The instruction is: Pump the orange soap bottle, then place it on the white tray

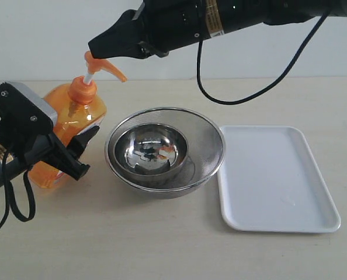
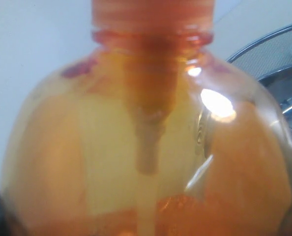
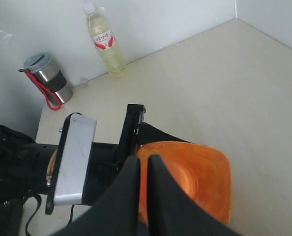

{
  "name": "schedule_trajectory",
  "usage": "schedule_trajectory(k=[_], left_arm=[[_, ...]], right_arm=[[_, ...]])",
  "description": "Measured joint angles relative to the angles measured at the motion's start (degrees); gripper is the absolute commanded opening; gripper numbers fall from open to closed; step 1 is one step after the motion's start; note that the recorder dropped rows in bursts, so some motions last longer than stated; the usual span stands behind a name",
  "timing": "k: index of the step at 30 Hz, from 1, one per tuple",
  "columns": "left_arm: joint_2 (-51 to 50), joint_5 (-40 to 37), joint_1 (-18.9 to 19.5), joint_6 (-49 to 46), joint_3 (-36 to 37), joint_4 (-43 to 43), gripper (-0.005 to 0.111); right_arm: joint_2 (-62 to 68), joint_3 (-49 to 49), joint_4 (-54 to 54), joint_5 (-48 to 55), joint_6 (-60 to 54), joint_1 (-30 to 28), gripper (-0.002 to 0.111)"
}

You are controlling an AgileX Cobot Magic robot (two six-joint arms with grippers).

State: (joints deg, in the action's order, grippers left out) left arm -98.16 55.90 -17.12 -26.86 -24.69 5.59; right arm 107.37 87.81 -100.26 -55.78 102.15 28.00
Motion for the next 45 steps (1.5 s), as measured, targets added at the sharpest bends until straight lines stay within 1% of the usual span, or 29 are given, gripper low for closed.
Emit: schedule_trajectory(k=[7,14,27,45], left_arm=[[0.0,0.0,0.0,0.0,0.0,0.0,0.005],[0.0,0.0,0.0,0.0,0.0,-1.7,0.005],[0.0,0.0,0.0,0.0,0.0,-2.1,0.005],[0.0,0.0,0.3,0.5,0.0,-1.8,0.005]], right_arm=[[0.8,0.0,0.4,0.9,0.0,0.3,0.001],[1.6,0.1,2.9,3.0,-0.1,2.9,0.001],[1.8,-1.9,5.0,3.9,-1.7,2.9,0.001],[2.3,-1.9,5.9,3.3,-1.9,3.3,0.001]])
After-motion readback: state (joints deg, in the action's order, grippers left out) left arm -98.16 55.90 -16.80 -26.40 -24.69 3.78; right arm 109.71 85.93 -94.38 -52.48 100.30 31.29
